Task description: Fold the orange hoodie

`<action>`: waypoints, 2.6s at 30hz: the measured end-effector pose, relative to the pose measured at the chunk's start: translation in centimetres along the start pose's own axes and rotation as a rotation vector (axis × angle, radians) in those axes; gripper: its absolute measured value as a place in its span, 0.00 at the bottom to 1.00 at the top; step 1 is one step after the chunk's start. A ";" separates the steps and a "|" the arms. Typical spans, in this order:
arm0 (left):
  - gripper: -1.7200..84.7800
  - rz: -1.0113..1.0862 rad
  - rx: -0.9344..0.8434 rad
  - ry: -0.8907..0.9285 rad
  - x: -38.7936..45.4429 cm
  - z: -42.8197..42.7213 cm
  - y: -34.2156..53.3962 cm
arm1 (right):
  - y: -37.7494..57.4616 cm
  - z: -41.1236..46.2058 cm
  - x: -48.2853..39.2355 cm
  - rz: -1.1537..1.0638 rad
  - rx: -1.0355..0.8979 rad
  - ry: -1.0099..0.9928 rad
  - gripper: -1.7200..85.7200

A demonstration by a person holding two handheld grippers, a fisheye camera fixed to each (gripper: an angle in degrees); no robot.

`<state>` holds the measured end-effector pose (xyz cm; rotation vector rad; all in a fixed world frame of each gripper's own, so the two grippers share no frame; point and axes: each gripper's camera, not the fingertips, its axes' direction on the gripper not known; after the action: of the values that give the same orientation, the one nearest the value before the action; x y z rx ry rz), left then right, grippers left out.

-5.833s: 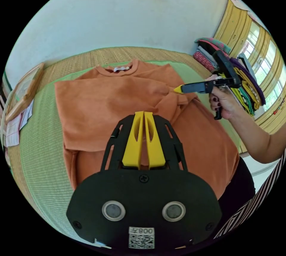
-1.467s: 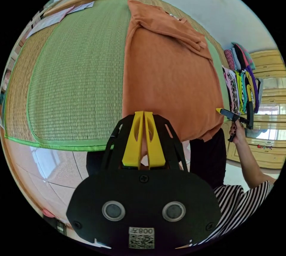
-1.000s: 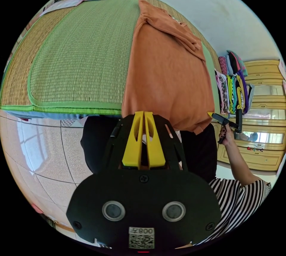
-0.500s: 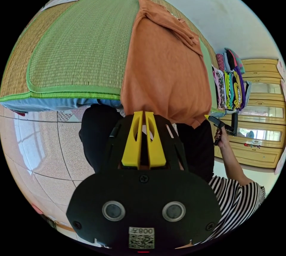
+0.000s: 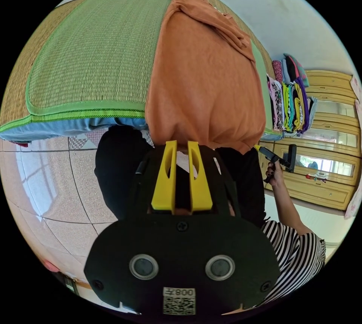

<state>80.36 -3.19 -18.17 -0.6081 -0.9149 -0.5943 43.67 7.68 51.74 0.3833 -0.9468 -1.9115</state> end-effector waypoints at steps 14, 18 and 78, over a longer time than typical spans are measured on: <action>0.11 -0.083 -0.115 0.062 -1.5 3.0 -1.3 | 0.7 1.5 0.9 0.036 -0.020 0.021 0.11; 0.11 -0.066 -0.159 0.006 -0.6 4.1 -2.2 | 0.4 1.7 1.5 0.041 -0.027 0.039 0.11; 0.03 0.221 0.377 0.300 -8.6 -10.0 16.9 | 4.0 -15.1 4.1 -0.389 0.105 -0.433 0.02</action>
<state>93.40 3.12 -33.96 -0.2646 -0.6425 -0.2912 53.14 -3.72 45.34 0.2267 -1.3346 -2.3623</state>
